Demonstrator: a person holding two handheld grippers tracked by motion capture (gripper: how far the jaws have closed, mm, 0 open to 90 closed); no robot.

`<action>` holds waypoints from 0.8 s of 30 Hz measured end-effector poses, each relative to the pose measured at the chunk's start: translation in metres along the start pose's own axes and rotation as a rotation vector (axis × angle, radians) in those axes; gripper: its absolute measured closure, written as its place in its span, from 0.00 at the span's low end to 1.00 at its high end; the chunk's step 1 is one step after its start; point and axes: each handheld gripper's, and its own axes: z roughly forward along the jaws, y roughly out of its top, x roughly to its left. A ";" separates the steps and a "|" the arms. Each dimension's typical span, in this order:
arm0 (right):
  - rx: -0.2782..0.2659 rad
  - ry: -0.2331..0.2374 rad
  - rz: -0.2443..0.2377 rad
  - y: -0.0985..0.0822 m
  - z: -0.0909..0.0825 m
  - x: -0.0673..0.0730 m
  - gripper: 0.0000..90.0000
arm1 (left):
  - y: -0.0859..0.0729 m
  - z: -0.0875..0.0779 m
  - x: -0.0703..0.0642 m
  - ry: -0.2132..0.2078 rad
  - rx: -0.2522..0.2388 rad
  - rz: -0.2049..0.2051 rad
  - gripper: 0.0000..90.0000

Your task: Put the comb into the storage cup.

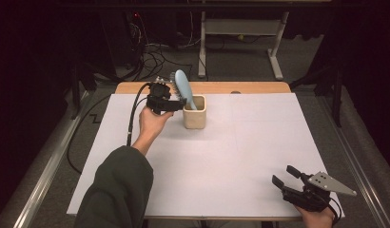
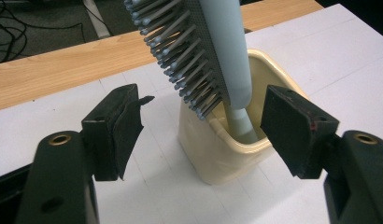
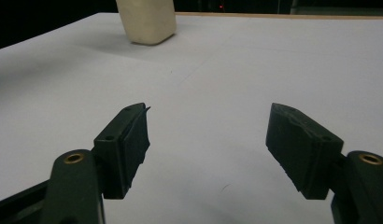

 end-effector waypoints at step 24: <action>0.001 -0.001 0.000 0.000 0.000 0.000 0.34 | -0.005 -0.007 0.002 -0.004 0.002 0.016 0.33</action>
